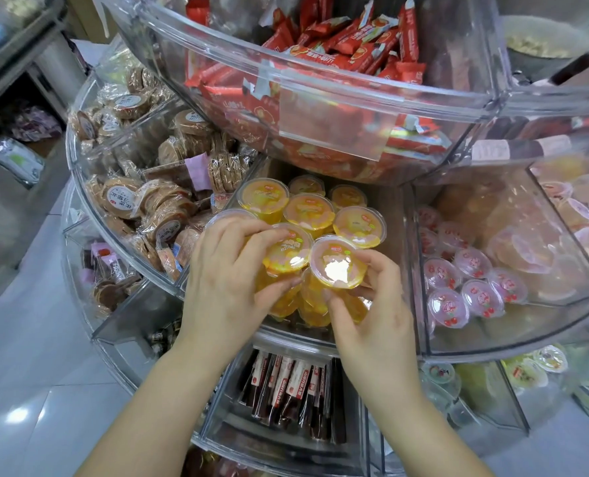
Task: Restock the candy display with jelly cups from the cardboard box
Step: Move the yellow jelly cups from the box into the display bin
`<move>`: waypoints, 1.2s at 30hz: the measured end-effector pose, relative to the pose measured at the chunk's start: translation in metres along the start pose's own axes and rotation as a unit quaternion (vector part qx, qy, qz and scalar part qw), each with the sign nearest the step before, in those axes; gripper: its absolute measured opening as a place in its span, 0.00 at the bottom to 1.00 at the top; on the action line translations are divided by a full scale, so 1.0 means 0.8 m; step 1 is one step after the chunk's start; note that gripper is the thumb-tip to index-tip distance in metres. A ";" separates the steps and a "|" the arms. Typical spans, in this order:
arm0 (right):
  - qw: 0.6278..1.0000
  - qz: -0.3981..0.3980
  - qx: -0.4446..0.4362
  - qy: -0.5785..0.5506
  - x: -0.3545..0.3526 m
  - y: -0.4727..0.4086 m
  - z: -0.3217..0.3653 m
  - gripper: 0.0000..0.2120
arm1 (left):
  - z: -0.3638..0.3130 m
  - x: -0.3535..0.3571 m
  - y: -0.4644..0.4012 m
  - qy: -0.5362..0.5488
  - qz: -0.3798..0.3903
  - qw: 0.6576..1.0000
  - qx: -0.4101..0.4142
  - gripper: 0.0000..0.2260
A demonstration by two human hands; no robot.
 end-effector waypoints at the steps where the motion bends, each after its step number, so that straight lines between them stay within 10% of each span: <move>1: 1.000 0.002 0.000 -0.002 0.001 0.001 -0.001 0.25 | 0.000 0.000 0.001 -0.001 0.002 1.000 -0.001 0.23; 13: 0.999 -0.026 -0.035 -0.012 -0.021 0.011 0.038 0.20 | 0.004 -0.052 0.029 0.091 -0.092 0.992 -0.006 0.16; 18: 0.967 0.185 -0.023 -0.176 0.066 0.056 0.083 0.07 | 0.058 -0.076 0.137 0.219 -0.092 0.950 -0.205 0.08; 26: 0.773 0.598 0.206 -0.037 0.313 0.302 -0.097 0.07 | 0.201 0.045 0.505 0.223 0.027 0.725 -0.651 0.10; 32: 0.674 0.657 0.305 0.144 0.445 0.462 -0.344 0.08 | 0.254 0.240 0.710 0.234 0.189 0.605 -0.737 0.12; 36: 0.673 0.637 0.298 0.232 0.521 0.510 -0.475 0.07 | 0.307 0.367 0.780 0.251 0.192 0.571 -0.758 0.16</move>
Point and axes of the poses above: each hand's wrist, its own y-axis away from the middle knuckle, its own x-axis out of the palm, z = x × y, the point moved 5 cm from there along -y, towards the middle knuckle, and after that the axes turned 3 degrees about -x, right-handed, at the moved point
